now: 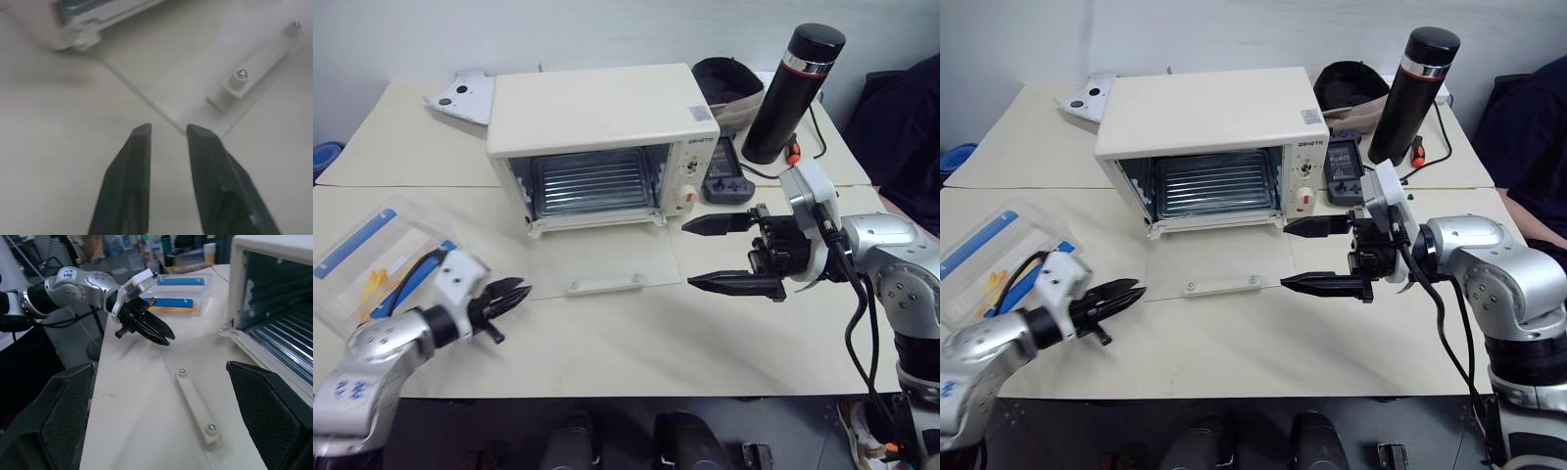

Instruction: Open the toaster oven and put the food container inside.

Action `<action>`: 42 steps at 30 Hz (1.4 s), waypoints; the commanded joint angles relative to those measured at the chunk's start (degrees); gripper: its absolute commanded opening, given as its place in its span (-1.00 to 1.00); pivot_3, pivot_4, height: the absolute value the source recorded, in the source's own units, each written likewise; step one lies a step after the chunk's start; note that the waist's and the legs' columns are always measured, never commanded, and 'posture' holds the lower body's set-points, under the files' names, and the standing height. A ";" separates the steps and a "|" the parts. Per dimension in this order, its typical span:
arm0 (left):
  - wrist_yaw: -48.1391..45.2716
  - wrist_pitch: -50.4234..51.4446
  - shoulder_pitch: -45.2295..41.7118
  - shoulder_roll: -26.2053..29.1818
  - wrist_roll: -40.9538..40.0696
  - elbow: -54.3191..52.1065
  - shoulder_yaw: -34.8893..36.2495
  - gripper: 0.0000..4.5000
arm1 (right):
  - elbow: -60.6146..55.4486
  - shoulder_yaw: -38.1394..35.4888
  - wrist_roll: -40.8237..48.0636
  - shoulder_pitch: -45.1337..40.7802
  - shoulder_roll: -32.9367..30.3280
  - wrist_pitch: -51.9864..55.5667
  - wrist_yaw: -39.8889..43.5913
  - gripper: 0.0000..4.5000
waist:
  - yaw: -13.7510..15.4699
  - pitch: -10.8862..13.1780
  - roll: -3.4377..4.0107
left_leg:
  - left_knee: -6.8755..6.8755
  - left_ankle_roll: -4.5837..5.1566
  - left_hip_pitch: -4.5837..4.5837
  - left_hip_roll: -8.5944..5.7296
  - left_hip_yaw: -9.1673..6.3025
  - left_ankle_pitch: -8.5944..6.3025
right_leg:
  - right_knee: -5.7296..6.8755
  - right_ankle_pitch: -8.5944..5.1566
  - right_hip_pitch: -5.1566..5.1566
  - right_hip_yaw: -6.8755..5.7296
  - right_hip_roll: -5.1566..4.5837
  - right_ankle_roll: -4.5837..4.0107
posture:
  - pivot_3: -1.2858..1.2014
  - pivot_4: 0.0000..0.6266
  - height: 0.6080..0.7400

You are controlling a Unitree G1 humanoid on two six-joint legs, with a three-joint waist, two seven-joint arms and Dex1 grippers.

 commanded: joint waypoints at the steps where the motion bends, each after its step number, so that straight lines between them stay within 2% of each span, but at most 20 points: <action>1: 3.31 4.84 8.78 -4.23 -9.82 -8.43 17.70 0.05 | 5.04 3.75 -2.86 -4.66 2.61 -3.56 5.02 1.00 | 0.06 0.02 -0.03 | 0.01 0.01 0.00 0.00 0.01 -0.01 | -0.02 0.00 0.01 0.02 0.00 0.00 | 0.03 -0.52 1.00; 4: 6.65 5.32 18.20 -10.20 -19.12 -10.08 32.59 0.45 | 11.39 7.17 -5.83 -9.16 5.91 -6.14 8.76 1.00 | 0.05 0.04 -0.12 | 0.06 0.06 0.00 -0.04 -0.01 -0.04 | -0.12 0.00 0.06 0.01 -0.06 0.00 | 0.03 -0.52 1.00; 7: 12.27 5.28 22.89 -13.23 -28.08 -7.95 41.52 0.82 | 15.70 8.71 -6.77 -12.30 7.99 -5.92 11.45 1.00 | 0.49 0.05 -0.18 | 0.10 0.07 0.00 -0.05 -0.11 -0.05 | -0.15 0.00 0.06 -0.03 -0.09 -0.01 | 0.03 -0.52 1.00; 9: 17.06 5.66 25.01 -13.85 -31.38 -5.42 44.58 0.99 | 17.13 9.74 -7.24 -13.42 8.53 -5.78 14.26 1.00 | 0.78 0.05 -0.18 | 0.09 0.09 0.00 -0.06 -0.14 -0.09 | -0.15 0.00 0.07 -0.02 -0.14 -0.02 | 0.03 -0.52 1.00; 13: 27.25 6.75 25.98 -13.22 -35.36 -2.57 44.53 0.99 | 18.39 10.71 -9.90 -13.96 9.98 -9.36 15.58 1.00 | 0.88 0.04 -0.19 | 0.09 0.20 0.00 -0.08 -0.13 -0.29 | -0.18 -0.02 0.06 0.00 -0.17 -0.05 | 0.03 -0.52 1.00; 15: 36.74 7.20 23.06 -11.92 -40.54 0.72 43.41 0.99 | 19.09 10.40 -10.42 -14.34 10.87 -9.63 15.51 1.00 | 0.83 0.04 -0.20 | 0.06 0.17 0.00 -0.07 -0.13 -0.30 | -0.17 -0.03 0.04 0.01 -0.16 -0.07 | 0.03 -0.52 1.00; 17: 44.61 7.75 19.54 -8.91 -42.54 5.68 42.16 0.99 | 18.45 10.17 -10.06 -14.04 10.69 -8.59 16.34 1.00 | 0.80 0.04 -0.19 | 0.03 0.17 0.00 -0.07 -0.14 -0.30 | -0.15 -0.03 0.00 0.01 -0.16 -0.08 | 0.03 -0.52 1.00; 19: 48.29 7.90 17.30 -6.12 -43.55 9.58 41.19 0.99 | 17.43 9.98 -9.74 -13.39 10.36 -8.00 16.93 1.00 | 0.56 0.01 -0.25 | 0.03 0.08 0.00 -0.07 -0.15 -0.25 | -0.11 -0.05 -0.01 -0.01 -0.16 -0.11 | 0.03 -0.52 1.00; 24: 53.15 8.42 9.48 1.89 -46.02 18.84 38.07 0.99 | 14.90 8.64 -9.11 -11.67 10.30 -6.98 14.97 1.00 | 0.03 -0.05 -0.34 | 0.02 0.04 0.00 -0.08 -0.13 -0.24 | -0.11 -0.04 0.00 -0.01 -0.16 -0.10 | 0.03 -0.52 1.00; 29: 53.84 11.00 4.51 9.08 -43.28 25.06 33.18 0.99 | 11.21 6.67 -7.82 -8.83 9.48 -5.07 12.54 1.00 | -0.15 -0.05 -0.35 | -0.05 -0.03 0.01 -0.07 -0.08 -0.23 | -0.08 -0.04 -0.05 -0.02 -0.14 -0.10 | 0.03 -0.52 1.00; 39: 54.62 16.67 -11.60 16.69 -36.32 41.24 22.29 0.99 | 3.86 3.33 -5.51 -3.29 8.92 -2.46 6.52 1.00 | 0.05 -0.06 -0.36 | -0.08 -0.10 0.00 -0.08 -0.02 -0.21 | 0.00 -0.04 -0.15 0.00 -0.13 -0.09 | 0.03 -0.52 1.00; 42: 53.97 17.68 -16.38 17.15 -33.39 44.80 19.55 0.74 | 2.49 2.71 -4.81 -2.35 8.72 -2.02 5.11 1.00 | 0.07 -0.06 -0.37 | -0.09 -0.13 0.00 -0.08 -0.02 -0.20 | 0.02 -0.03 -0.16 -0.01 -0.12 -0.08 | 0.03 -0.52 1.00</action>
